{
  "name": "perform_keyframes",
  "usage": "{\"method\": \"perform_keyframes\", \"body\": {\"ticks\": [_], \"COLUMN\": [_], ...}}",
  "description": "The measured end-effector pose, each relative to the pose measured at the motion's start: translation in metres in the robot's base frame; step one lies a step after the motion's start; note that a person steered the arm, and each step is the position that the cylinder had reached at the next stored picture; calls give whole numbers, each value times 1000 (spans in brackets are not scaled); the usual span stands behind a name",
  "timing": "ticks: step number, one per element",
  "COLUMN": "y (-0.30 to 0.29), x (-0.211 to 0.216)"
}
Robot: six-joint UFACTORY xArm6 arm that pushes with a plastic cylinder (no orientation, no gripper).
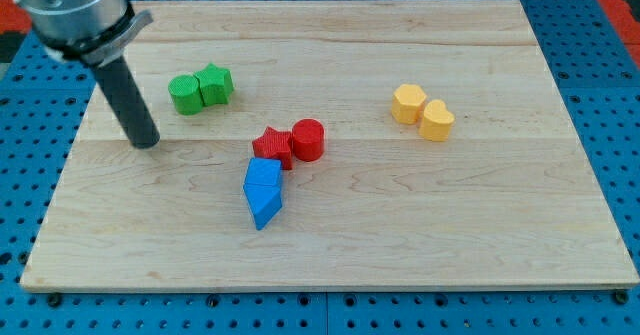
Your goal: Place the green blocks above the red blocks
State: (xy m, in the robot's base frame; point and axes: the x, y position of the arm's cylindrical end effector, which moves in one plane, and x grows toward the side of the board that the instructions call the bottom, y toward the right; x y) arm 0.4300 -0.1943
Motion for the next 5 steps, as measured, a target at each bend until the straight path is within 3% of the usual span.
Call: {"method": "perform_keyframes", "body": {"ticks": [2,3,4,5], "y": [18,-23,13,93], "x": [-78,-81,-121,-66]}}
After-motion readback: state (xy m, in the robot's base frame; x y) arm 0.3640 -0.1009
